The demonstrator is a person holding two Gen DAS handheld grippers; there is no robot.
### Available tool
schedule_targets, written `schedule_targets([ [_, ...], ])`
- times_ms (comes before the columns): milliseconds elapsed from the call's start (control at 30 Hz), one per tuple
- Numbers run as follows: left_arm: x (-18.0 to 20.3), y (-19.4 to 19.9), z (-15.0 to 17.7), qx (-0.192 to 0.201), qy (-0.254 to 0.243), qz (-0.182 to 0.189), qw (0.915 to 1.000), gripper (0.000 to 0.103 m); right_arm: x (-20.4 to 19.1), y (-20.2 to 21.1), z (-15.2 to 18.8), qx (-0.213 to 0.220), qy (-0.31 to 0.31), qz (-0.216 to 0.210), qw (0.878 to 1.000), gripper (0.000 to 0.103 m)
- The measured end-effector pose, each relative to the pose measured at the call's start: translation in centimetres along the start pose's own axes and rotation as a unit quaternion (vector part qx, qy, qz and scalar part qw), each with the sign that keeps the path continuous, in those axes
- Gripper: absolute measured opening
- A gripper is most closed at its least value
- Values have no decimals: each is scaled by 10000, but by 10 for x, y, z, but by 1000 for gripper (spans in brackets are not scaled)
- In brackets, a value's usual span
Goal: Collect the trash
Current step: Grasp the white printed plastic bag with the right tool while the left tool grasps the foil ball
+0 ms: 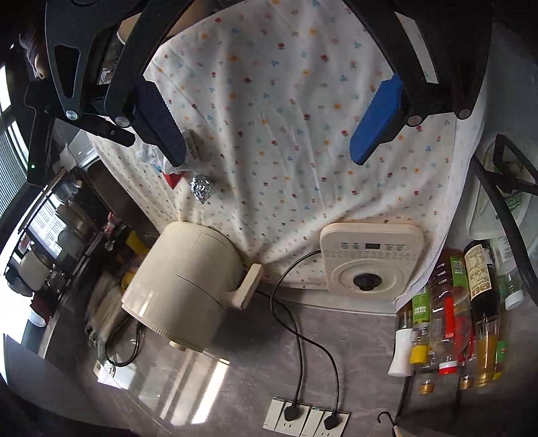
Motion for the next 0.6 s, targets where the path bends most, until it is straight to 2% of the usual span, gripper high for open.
schedule_targets([
  [200, -23, -12, -8, -38, 73, -32, 10000, 97, 0, -38, -6, -260, -82, 247, 9993, 83],
  [300, -30, -21, -8, -112, 154, -5, 9998, 97, 2, -54, -4, -408, -98, 337, 9985, 76],
  [367, -32, -28, -8, -153, 157, 22, 9998, 97, 3, -61, -3, -485, -130, 313, 9982, 57],
  [400, -32, -32, -9, -169, 161, 50, 9997, 97, 3, -61, -4, -463, -186, 221, 9985, 54],
  [467, -29, -39, -11, -178, 185, 136, 9996, 97, 2, -58, -7, -424, -155, 197, 9988, 32],
  [500, -26, -43, -12, -180, 193, 194, 9995, 97, 1, -55, -9, -408, -100, 236, 9988, 25],
  [533, -22, -48, -13, -191, 191, 262, 9993, 97, 2, -52, -10, -404, -67, 268, 9988, 12],
  [600, -10, -60, -13, -257, 141, 430, 9986, 97, 5, -45, -10, -382, -111, 223, 9990, 9],
])
Point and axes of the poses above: each gripper's, at about its wrist camera, not at the fingertips, and y roughly against the way its jaws point, x to its right, z to its underside, the point moved 10 cm from there along -y, roughly the way its jaws point, and after that the axes turned 5 degrees about -y, right-handed, at the moved point
